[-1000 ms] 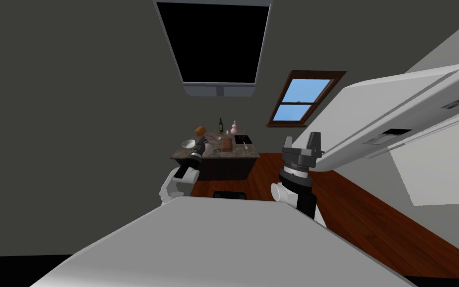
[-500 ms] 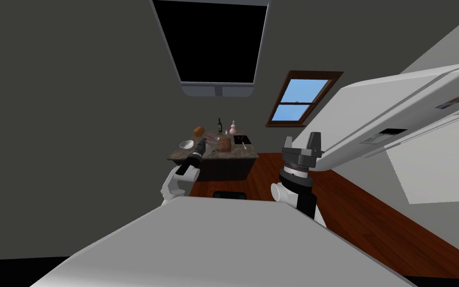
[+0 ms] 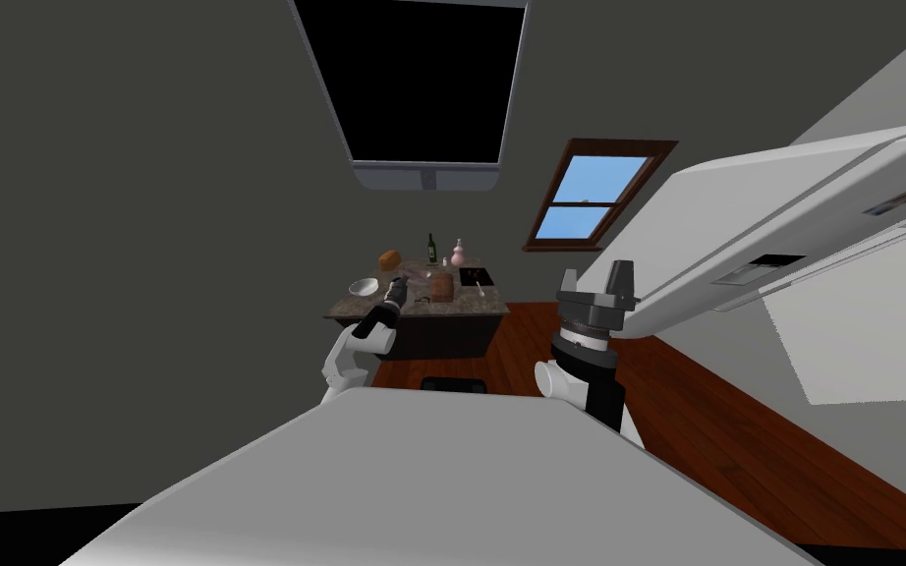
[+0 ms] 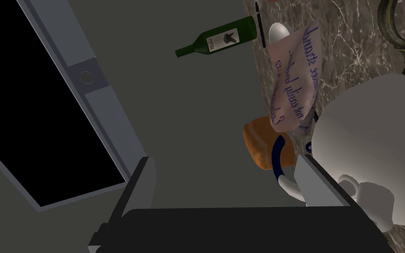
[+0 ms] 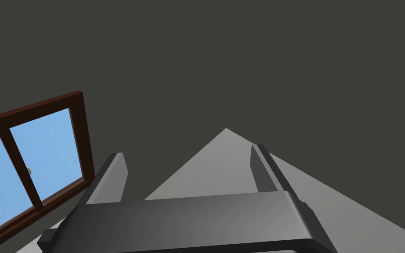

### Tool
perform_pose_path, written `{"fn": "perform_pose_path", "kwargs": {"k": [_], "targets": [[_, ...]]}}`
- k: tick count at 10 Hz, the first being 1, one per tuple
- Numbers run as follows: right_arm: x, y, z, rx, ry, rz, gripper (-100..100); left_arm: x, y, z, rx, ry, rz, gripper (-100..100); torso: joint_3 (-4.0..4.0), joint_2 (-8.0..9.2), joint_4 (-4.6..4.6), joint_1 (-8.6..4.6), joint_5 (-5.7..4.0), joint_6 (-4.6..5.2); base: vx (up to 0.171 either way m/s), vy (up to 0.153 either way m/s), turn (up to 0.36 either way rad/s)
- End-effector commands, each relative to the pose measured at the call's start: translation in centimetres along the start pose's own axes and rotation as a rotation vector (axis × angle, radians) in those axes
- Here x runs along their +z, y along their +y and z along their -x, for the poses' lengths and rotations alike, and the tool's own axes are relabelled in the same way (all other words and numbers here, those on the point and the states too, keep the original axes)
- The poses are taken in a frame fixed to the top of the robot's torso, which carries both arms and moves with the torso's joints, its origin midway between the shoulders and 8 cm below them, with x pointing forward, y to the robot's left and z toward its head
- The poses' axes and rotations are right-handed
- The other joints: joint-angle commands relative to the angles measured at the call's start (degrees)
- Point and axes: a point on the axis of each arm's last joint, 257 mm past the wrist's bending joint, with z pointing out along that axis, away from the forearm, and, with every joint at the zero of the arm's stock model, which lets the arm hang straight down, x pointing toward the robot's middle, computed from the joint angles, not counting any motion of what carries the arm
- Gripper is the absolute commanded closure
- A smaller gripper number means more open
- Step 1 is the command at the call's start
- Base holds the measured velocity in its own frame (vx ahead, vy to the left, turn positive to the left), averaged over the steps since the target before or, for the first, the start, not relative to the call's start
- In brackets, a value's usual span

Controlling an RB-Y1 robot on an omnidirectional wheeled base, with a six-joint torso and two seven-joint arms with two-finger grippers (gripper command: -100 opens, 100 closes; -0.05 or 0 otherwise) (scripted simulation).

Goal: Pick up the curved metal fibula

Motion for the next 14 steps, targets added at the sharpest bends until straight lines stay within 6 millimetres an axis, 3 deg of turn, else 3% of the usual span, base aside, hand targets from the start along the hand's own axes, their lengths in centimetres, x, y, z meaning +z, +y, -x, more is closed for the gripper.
{"fn": "perform_pose_path", "kwargs": {"k": [1,14], "targets": [[0.0,0.0,0.0,0.000,0.000,0.000,0,0.2,1.1,0.1,-0.006,-0.002,0.047,-100,0.00,0.00,0.00,0.00,0.00,0.00,0.056,-0.043,0.005],[0.0,0.0,0.0,0.000,0.000,0.000,0,0.1,9.4,1.1,-0.073,-0.019,0.385,-100,-0.04,-0.08,-0.01,0.01,0.00,0.00,0.060,-0.038,0.019]]}}
